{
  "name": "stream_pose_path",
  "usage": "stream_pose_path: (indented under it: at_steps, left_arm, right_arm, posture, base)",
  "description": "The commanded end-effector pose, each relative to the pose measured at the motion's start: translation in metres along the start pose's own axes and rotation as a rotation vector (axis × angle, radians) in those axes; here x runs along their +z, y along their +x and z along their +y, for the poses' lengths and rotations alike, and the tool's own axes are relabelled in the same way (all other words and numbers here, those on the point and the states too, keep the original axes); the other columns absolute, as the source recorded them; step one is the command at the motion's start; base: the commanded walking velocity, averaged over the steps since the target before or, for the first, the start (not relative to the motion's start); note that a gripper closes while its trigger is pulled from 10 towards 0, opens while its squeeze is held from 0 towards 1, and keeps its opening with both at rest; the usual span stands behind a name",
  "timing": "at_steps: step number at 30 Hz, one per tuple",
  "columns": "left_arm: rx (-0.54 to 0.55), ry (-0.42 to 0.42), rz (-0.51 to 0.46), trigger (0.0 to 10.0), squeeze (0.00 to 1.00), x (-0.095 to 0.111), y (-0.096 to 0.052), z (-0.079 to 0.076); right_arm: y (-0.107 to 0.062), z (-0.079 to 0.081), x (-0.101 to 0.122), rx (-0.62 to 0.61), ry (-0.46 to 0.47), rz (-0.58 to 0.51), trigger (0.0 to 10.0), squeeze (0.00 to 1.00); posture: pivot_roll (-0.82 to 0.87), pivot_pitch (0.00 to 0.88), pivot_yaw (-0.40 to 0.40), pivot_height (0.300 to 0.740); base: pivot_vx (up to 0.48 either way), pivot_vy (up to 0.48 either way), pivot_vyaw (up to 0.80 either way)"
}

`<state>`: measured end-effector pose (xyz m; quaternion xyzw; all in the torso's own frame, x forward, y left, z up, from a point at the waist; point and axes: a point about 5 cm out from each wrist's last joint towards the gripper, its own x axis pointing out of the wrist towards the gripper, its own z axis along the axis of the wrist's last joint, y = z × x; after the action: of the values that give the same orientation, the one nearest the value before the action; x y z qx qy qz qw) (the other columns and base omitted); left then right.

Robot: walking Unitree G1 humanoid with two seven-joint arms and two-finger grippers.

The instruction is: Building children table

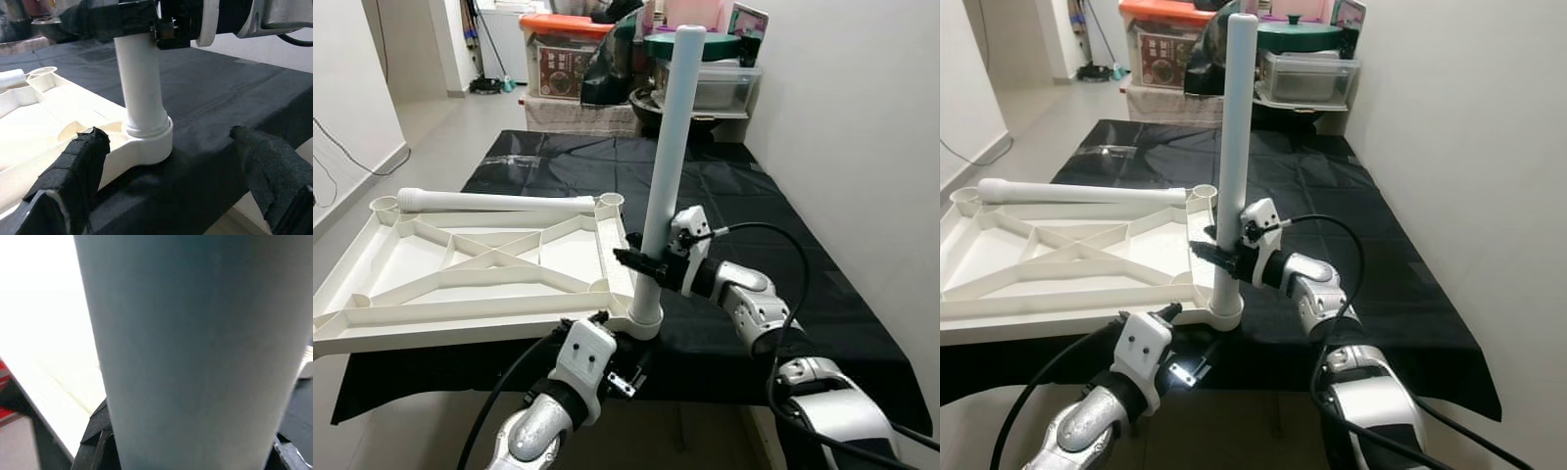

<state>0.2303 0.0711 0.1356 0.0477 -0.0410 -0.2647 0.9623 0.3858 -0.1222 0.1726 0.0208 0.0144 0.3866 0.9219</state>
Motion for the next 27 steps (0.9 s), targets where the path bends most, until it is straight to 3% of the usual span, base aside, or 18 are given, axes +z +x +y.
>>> stream_pose_path:
  at_steps: [1,2,3,4,5,6,7,9,17,18,20,21,25,26,27]
  left_arm:
    - [0.001,0.000,0.010,10.0,0.00,-0.003,0.000,-0.001]
    - [0.001,0.000,0.010,10.0,0.00,-0.003,0.000,-0.001]
    - [-0.001,0.000,0.010,10.0,0.00,-0.002,0.000,0.000]
    - [-0.001,0.000,0.010,10.0,0.00,-0.002,0.000,0.000]
    - [-0.002,0.000,0.009,10.0,0.00,-0.002,0.000,0.000]
    - [-0.003,0.000,0.009,10.0,0.00,-0.002,0.000,0.000]
    - [-0.003,0.000,0.009,10.0,0.00,-0.002,0.000,0.000]
    - [-0.004,0.000,0.009,10.0,0.00,-0.002,0.001,-0.001]
    - [-0.005,0.001,0.007,10.0,0.00,-0.001,0.001,0.000]
    - [-0.005,0.001,0.007,10.0,0.00,-0.001,0.001,-0.001]
    - [-0.005,0.001,0.007,10.0,0.00,-0.001,0.001,-0.001]
    - [-0.006,0.001,0.007,10.0,0.00,-0.001,0.001,0.000]
    - [-0.006,0.000,0.007,10.0,0.00,-0.001,0.000,0.000]
    - [-0.006,0.000,0.007,10.0,0.00,-0.001,0.000,0.000]
    - [-0.006,0.000,0.007,10.0,0.00,-0.001,0.000,0.000]
  right_arm:
    - [-0.008,-0.015,-0.009,-0.168,0.054,0.062,0.0,0.00]
    - [-0.008,-0.015,-0.009,-0.168,0.054,0.062,0.0,0.00]
    - [-0.018,-0.036,-0.010,-0.483,0.111,0.052,0.0,0.00]
    - [-0.018,-0.036,-0.010,-0.483,0.111,0.052,0.0,0.00]
    - [-0.029,-0.050,-0.011,-0.736,0.151,0.056,0.0,0.00]
    - [-0.037,-0.057,-0.013,-0.884,0.172,0.061,0.0,0.00]
    - [-0.037,-0.057,-0.013,-0.884,0.172,0.061,0.0,0.00]
    - [-0.043,-0.059,-0.018,-1.046,0.197,0.062,0.0,0.00]
    - [-0.042,-0.056,-0.024,-1.156,0.235,0.064,0.0,0.00]
    - [-0.037,-0.052,-0.023,-1.133,0.248,0.041,10.0,0.00]
    - [-0.033,-0.049,-0.020,-1.107,0.246,0.016,10.0,0.00]
    - [-0.029,-0.047,-0.016,-1.076,0.248,-0.018,10.0,1.00]
    - [-0.025,-0.047,-0.006,-1.051,0.240,-0.083,10.0,1.00]
    - [-0.024,-0.048,0.001,-1.020,0.258,-0.131,10.0,0.00]
    - [-0.024,-0.048,0.001,-1.020,0.258,-0.131,10.0,0.00]
  posture:
    - [0.08,0.000,-0.080,0.740]
    - [0.08,0.000,-0.080,0.740]
    - [0.08,0.000,-0.079,0.740]
    - [0.08,0.000,-0.079,0.740]
    - [0.08,0.000,-0.078,0.740]
    - [0.08,0.000,-0.078,0.740]
    - [0.08,0.000,-0.078,0.740]
    - [0.08,0.000,-0.081,0.740]
    - [0.08,0.000,-0.081,0.740]
    - [0.08,0.000,-0.081,0.740]
    - [0.08,0.000,-0.080,0.740]
    - [0.08,0.000,-0.080,0.740]
    - [0.08,0.000,-0.080,0.740]
    - [0.08,0.000,-0.080,0.740]
    - [0.08,0.000,-0.080,0.740]
  base:
    - [0.000,0.000,0.00]
    - [0.000,0.000,0.00]
    - [0.000,0.000,0.00]
    - [0.000,0.000,0.00]
    - [0.000,0.000,0.00]
    - [0.000,0.000,0.00]
    - [0.000,0.000,0.00]
    - [0.000,0.000,0.00]
    - [0.000,0.000,0.00]
    - [0.000,0.000,0.00]
    - [0.000,0.000,0.00]
    - [0.000,0.000,0.00]
    - [0.000,0.000,0.00]
    - [0.000,0.000,0.00]
    - [0.000,0.000,0.00]
